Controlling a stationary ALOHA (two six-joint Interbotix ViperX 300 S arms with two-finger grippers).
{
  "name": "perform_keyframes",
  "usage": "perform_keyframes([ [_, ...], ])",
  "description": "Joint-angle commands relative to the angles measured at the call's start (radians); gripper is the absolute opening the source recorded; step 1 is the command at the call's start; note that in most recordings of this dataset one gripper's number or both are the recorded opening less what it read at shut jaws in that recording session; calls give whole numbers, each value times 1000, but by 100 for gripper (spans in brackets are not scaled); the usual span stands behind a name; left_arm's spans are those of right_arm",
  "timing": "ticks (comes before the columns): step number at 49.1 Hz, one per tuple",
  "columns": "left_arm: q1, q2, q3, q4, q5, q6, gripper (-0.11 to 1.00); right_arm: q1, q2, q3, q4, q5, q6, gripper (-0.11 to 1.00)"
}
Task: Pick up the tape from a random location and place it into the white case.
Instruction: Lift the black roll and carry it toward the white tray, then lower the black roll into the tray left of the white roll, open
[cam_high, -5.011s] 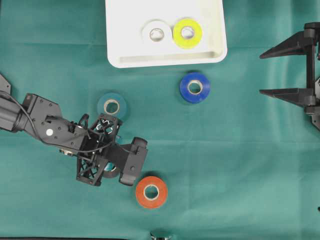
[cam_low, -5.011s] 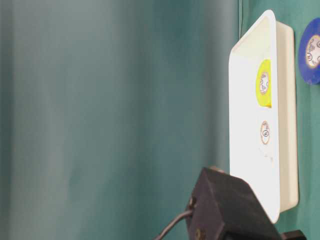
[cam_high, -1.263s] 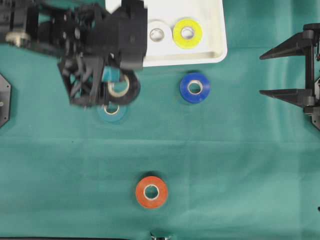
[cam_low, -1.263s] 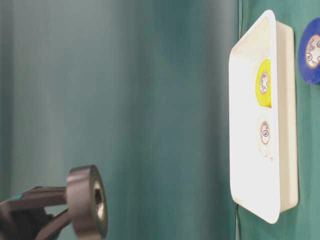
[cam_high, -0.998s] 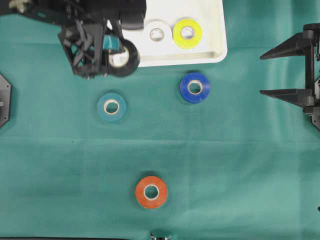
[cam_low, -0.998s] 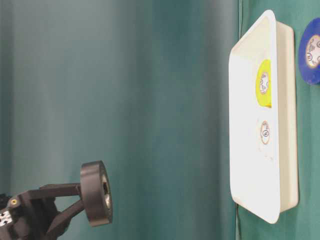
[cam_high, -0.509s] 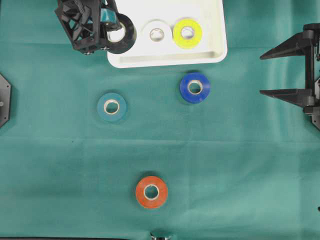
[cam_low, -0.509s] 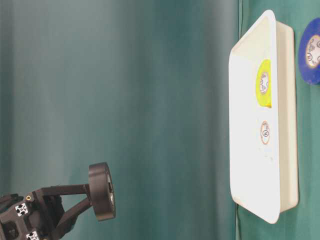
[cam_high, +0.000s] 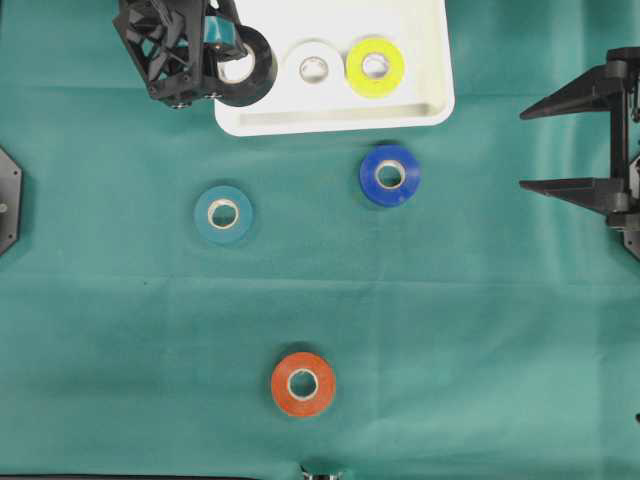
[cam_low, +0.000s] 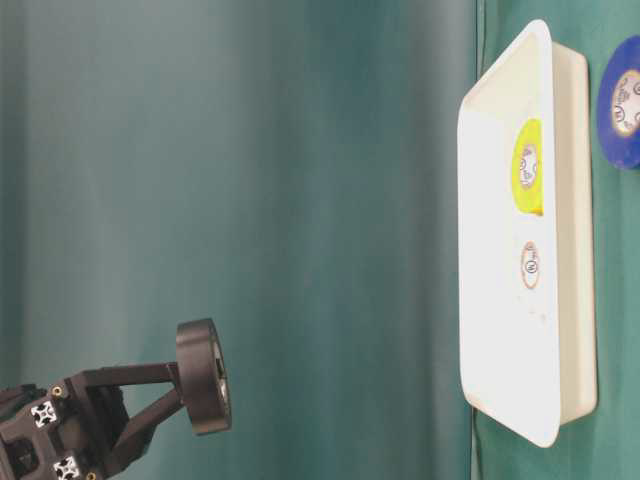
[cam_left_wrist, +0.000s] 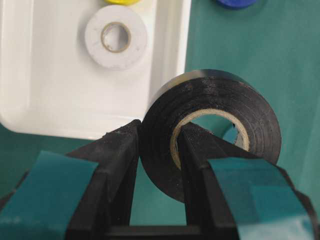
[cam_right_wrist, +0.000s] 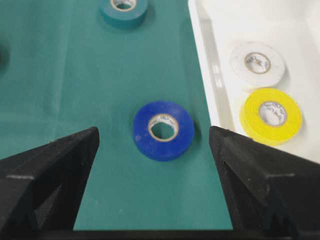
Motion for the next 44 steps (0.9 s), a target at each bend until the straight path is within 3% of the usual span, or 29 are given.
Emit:
perform_keyframes([
  [1,2,-11,-14,2,-6,-2,18,-2,3,-11,-3,-3,0,86],
  [16,6,20,-23,2,-25,2,18,-2,5,-12,-3,-3,-2,86],
  [30,15,95,-100,0,-38,64,18,-2,3,-11,-2,-3,0,86],
  [44,20,112,-109,2,-35,64,18,-2,3,-12,-2,0,-2,86],
])
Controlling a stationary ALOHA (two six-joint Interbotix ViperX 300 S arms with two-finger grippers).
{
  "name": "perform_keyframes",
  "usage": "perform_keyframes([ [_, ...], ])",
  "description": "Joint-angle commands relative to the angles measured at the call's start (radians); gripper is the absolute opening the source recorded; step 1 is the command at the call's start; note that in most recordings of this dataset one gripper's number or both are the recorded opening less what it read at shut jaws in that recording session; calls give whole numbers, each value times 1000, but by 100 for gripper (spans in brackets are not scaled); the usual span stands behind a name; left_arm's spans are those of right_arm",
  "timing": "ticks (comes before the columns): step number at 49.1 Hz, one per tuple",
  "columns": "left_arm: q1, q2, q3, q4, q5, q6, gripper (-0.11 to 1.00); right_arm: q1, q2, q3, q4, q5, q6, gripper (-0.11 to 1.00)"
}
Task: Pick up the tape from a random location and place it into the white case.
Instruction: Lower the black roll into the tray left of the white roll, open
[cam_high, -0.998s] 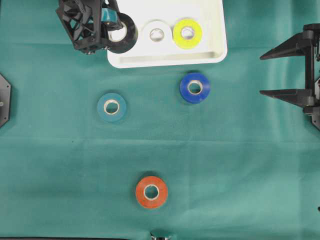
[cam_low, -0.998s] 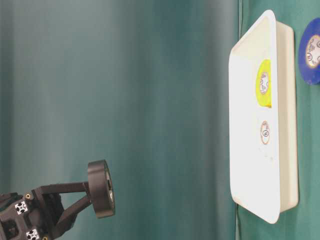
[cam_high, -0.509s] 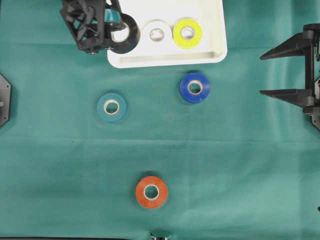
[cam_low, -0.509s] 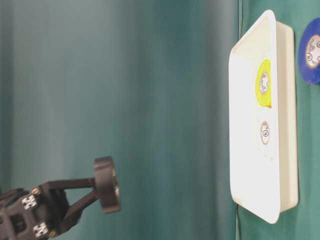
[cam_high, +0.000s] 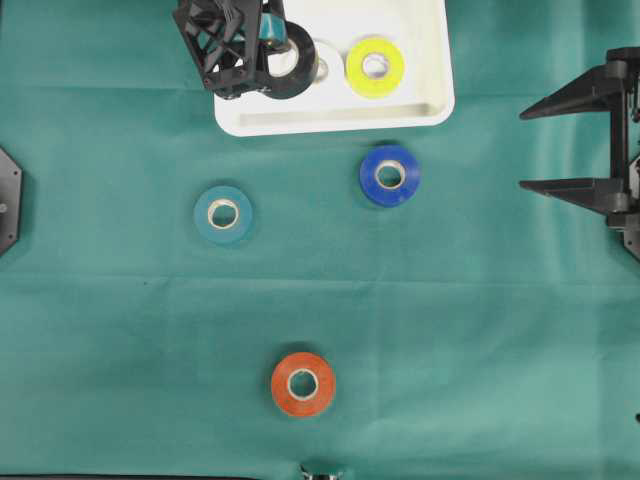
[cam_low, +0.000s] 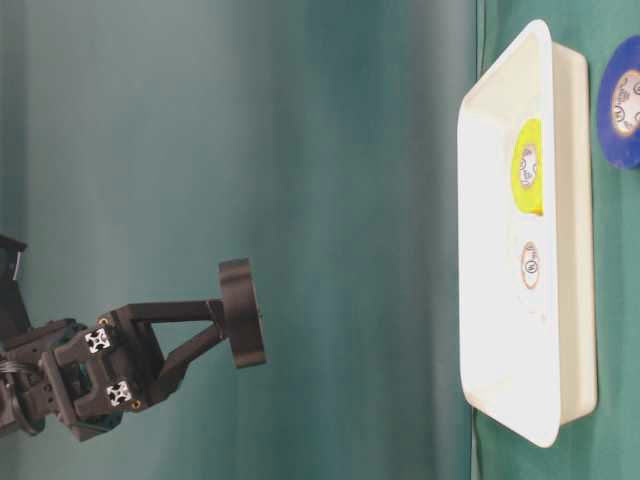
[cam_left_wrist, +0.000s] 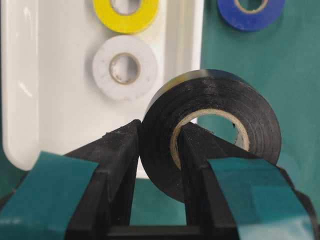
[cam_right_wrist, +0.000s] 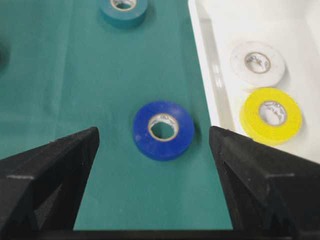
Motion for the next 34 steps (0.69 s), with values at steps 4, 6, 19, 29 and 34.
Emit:
perform_keyframes([
  [4,8,-26,-8,2,-5,2,18,-2,5,-11,-3,-2,-2,86],
  [6,9,-28,-3,2,-3,0,18,-2,3,-11,-3,-2,-2,86],
  [19,26,-18,14,2,-21,0,18,0,5,-11,-2,3,0,86],
  [29,40,-2,67,2,-69,0,18,-2,5,-11,-3,9,0,86],
  [34,52,15,121,2,-118,2,18,-2,3,-11,-3,9,-2,86],
])
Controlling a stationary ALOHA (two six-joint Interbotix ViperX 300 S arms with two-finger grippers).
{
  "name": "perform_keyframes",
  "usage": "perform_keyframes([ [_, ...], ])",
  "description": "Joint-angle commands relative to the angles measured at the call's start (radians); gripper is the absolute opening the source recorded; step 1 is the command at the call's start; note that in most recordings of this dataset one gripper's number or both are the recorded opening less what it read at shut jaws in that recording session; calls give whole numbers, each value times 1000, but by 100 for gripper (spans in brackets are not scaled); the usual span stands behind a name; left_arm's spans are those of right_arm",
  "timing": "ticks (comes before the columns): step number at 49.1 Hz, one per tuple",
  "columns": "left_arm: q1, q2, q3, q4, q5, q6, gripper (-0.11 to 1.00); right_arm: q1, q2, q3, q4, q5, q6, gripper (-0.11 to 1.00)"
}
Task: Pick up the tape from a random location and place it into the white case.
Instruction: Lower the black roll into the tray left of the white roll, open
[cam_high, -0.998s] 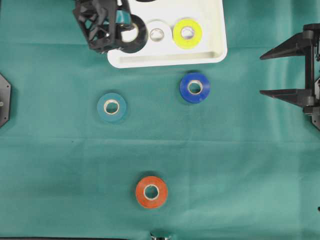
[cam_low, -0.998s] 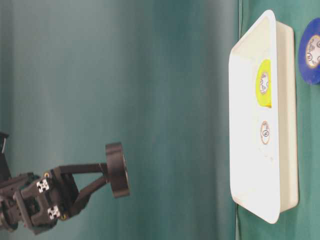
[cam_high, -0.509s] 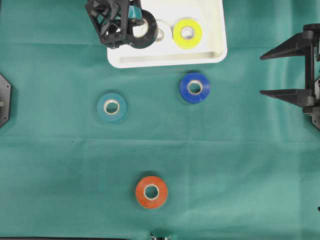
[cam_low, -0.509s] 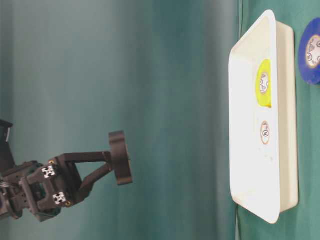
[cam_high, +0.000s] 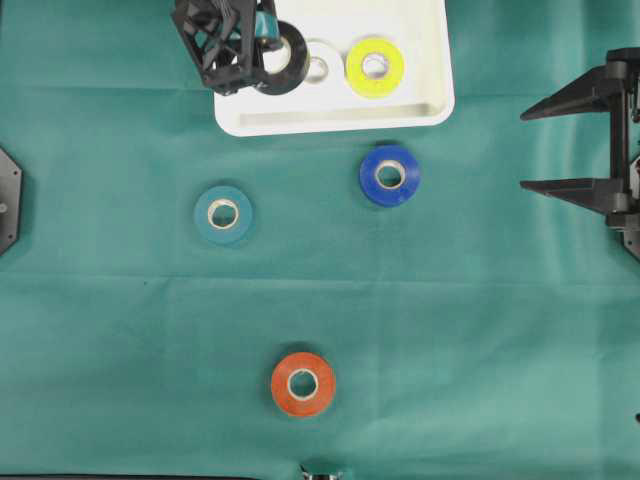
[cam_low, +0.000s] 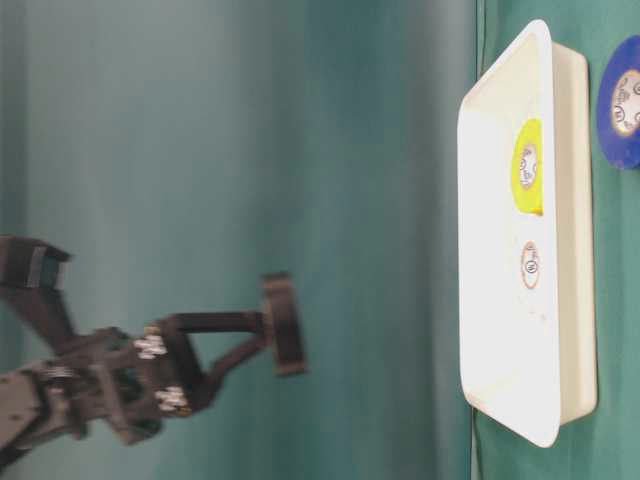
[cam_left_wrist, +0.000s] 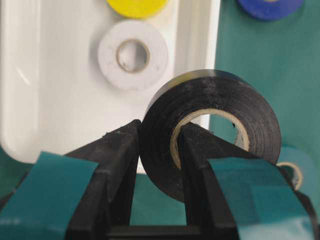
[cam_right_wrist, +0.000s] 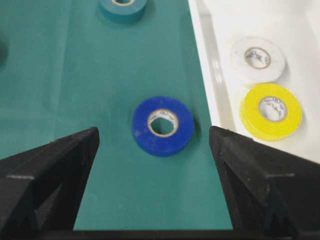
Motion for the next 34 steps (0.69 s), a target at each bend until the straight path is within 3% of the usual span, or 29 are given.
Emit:
perform_keyframes([
  [1,14,2,26,2,-52,0,18,-2,3,-11,-2,-3,0,86],
  [17,69,98,158,2,-239,6,18,-2,11,-9,-2,-3,0,86],
  [34,97,164,225,-2,-390,67,18,-2,29,-6,-2,-8,0,86],
])
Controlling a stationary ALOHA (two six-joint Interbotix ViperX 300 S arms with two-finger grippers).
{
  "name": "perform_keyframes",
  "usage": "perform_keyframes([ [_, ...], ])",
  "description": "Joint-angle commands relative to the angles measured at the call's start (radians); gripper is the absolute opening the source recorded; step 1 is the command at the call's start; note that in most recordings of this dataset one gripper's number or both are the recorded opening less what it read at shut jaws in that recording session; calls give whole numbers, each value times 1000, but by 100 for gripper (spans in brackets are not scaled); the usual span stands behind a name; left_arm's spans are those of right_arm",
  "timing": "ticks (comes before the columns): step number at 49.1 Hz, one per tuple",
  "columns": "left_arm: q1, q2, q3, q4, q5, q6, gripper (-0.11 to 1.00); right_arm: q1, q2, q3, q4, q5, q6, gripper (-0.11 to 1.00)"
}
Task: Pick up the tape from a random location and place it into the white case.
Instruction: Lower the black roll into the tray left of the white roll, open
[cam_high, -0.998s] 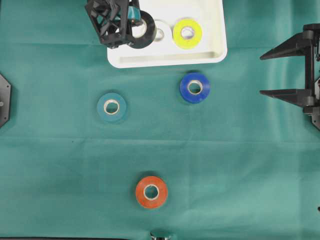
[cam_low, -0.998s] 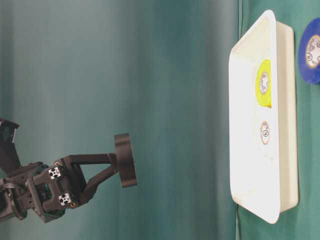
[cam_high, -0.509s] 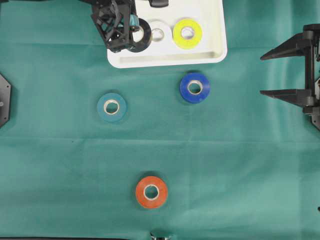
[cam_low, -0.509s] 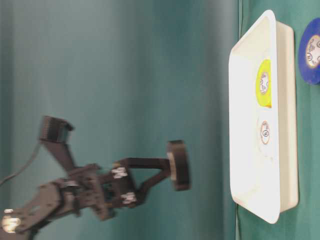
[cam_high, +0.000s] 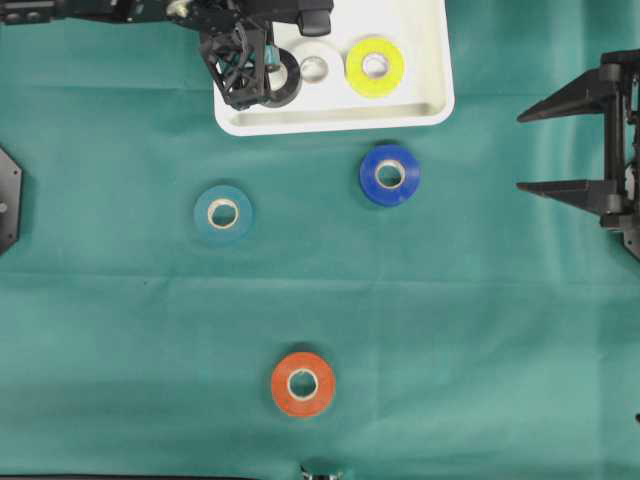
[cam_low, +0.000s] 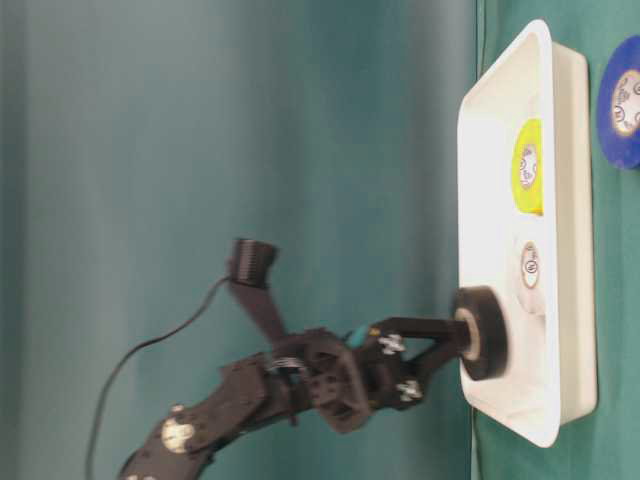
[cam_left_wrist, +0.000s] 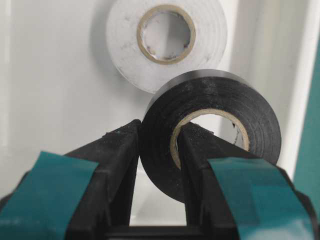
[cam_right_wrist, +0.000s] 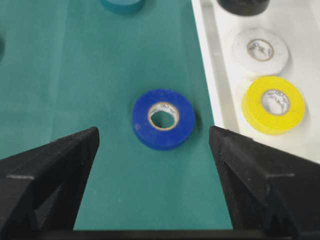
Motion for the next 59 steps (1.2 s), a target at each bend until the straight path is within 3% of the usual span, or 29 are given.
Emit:
perform_keyframes([
  [1,12,-8,-3,2,-20,2,18,-2,6,-11,-3,-8,0,86],
  [21,20,-5,8,-3,-31,28,18,-8,6,-11,-3,-11,0,86],
  [48,20,-6,6,-11,-29,5,20,-8,6,-12,-3,-11,0,86],
  [51,18,-9,8,-11,-28,2,33,-8,6,-11,-3,-11,0,86],
  [59,20,-14,6,-11,-31,5,82,-8,6,-12,-3,-11,0,86],
])
